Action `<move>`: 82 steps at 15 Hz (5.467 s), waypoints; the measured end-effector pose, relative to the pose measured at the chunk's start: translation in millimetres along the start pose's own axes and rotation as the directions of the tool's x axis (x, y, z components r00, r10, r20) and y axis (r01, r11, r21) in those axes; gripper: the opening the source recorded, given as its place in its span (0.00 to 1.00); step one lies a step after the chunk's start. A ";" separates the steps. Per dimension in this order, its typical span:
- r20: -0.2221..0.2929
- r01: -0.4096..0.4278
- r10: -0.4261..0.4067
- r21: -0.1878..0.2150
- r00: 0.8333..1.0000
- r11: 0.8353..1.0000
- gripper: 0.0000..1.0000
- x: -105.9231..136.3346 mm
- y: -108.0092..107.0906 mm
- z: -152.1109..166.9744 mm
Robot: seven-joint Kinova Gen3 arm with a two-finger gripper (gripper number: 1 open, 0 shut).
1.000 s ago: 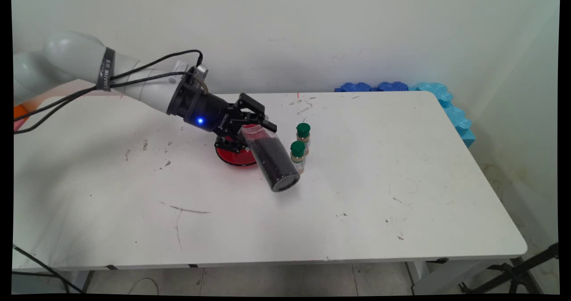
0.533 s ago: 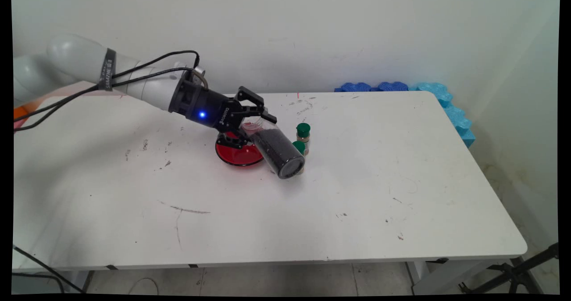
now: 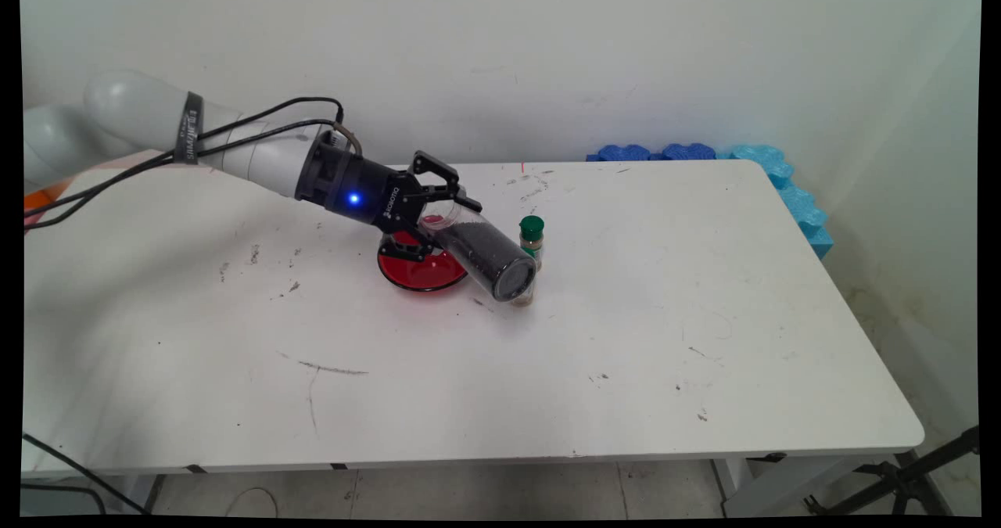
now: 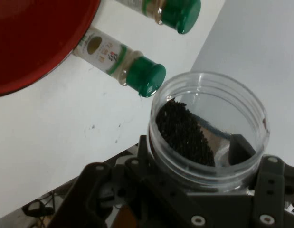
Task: Pour the black seasoning powder in the red bowl
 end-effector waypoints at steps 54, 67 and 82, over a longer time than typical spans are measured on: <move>-0.032 0.334 -0.335 -0.035 0.942 0.942 0.00 3.6 -14.9 -7.9; -0.036 0.370 -0.373 -0.072 0.927 0.926 0.00 9.2 -7.1 -4.9; -0.054 0.257 -0.260 -0.052 0.964 0.965 0.00 13.5 -4.5 -1.9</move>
